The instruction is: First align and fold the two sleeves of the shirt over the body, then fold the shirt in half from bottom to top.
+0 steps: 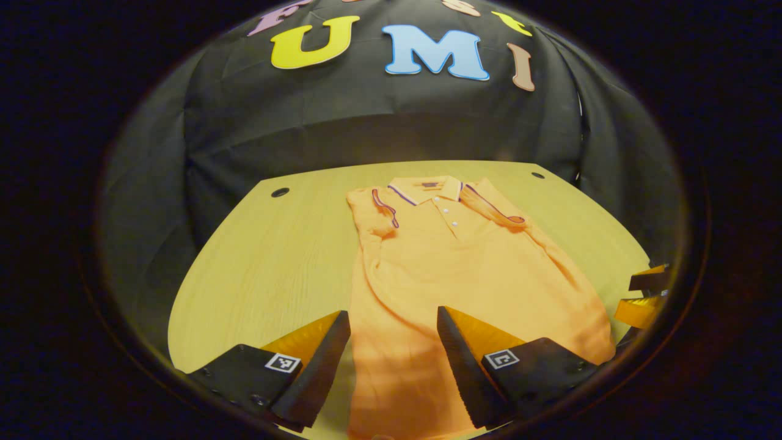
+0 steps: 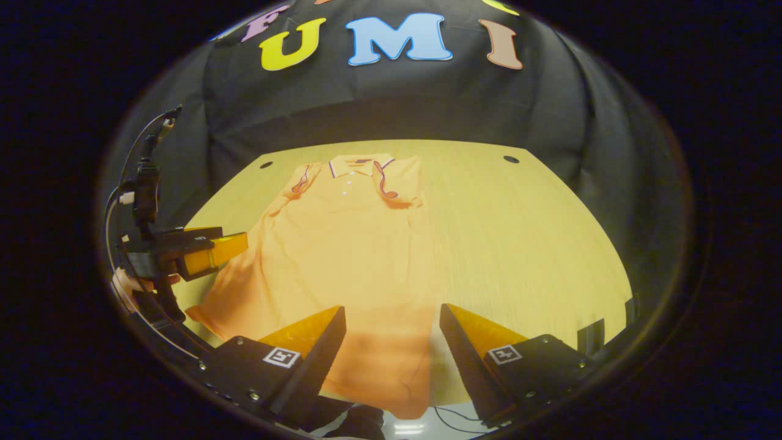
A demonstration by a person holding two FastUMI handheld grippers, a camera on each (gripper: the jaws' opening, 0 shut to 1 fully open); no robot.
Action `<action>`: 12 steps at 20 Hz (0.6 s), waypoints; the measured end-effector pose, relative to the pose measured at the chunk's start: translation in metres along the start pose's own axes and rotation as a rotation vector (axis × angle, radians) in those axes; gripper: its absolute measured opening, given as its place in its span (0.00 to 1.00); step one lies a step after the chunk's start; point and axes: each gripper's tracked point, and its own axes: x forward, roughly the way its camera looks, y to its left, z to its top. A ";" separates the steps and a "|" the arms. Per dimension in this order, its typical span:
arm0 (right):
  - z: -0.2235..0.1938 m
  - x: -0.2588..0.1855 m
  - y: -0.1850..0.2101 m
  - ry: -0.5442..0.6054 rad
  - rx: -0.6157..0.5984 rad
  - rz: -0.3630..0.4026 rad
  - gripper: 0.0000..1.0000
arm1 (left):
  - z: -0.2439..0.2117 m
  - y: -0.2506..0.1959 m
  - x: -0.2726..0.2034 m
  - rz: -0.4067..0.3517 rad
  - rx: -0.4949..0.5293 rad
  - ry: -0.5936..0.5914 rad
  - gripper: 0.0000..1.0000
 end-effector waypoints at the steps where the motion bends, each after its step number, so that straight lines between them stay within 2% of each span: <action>1: -0.008 0.000 -0.001 0.016 -0.008 -0.004 0.96 | -0.008 0.001 -0.006 -0.001 0.001 0.009 0.92; 2: -0.016 -0.001 -0.002 0.030 -0.015 -0.006 0.96 | -0.016 0.002 -0.013 -0.004 0.002 0.016 0.95; 12: -0.066 -0.014 0.002 0.101 -0.050 0.016 0.96 | -0.084 0.015 -0.068 0.012 0.003 0.082 0.94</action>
